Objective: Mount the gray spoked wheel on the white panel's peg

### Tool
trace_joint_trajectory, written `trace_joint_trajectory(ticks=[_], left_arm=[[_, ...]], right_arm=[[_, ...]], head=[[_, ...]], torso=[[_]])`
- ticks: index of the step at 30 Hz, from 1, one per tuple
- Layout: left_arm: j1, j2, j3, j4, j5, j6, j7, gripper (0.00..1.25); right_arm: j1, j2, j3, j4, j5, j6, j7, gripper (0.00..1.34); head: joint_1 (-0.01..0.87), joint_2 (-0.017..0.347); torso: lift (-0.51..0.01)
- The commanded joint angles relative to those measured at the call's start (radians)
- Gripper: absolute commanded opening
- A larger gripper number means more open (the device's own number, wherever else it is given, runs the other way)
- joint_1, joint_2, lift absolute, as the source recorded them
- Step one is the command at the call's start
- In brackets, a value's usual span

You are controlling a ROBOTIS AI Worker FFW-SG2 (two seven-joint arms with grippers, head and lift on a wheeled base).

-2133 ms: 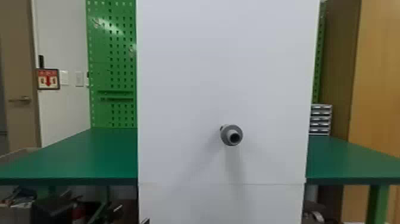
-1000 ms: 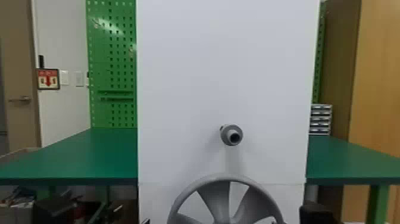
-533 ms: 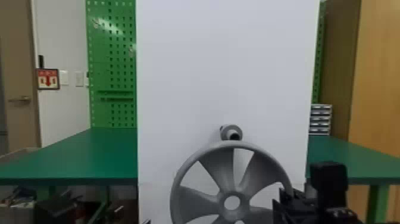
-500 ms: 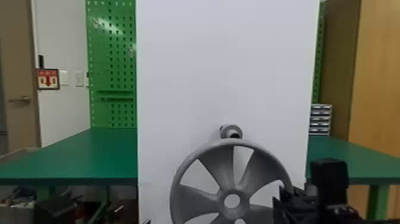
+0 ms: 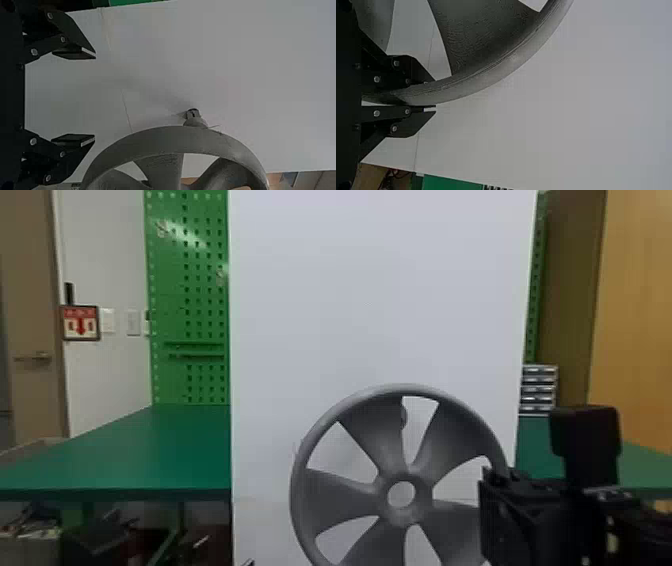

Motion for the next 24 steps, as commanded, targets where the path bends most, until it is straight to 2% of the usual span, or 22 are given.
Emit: trace_joint_trajectory(ticks=[1, 11, 18, 24], left_arm=[[-0.002, 0.001, -0.003, 0.000, 0.000, 0.000, 0.000, 0.74], [-0.006, 0.002, -0.012, 0.001, -0.003, 0.002, 0.000, 0.74], [-0.013, 0.005, -0.021, 0.003, -0.004, 0.005, 0.000, 0.74], [-0.018, 0.008, -0.029, 0.007, -0.003, 0.008, 0.000, 0.74]], right_arm=[[-0.041, -0.018, -0.009, -0.011, -0.024, 0.036, 0.000, 0.20], [-0.108, -0.028, -0.026, -0.011, -0.064, 0.099, -0.002, 0.20], [-0.174, -0.038, -0.026, 0.024, -0.102, 0.093, -0.015, 0.20], [-0.211, -0.041, -0.032, 0.060, -0.191, 0.089, -0.100, 0.20]], head=[[0.123, -0.008], [0.123, -0.008], [0.123, -0.008], [0.123, -0.008]], torso=[[-0.407], [-0.407], [-0.407], [-0.407]])
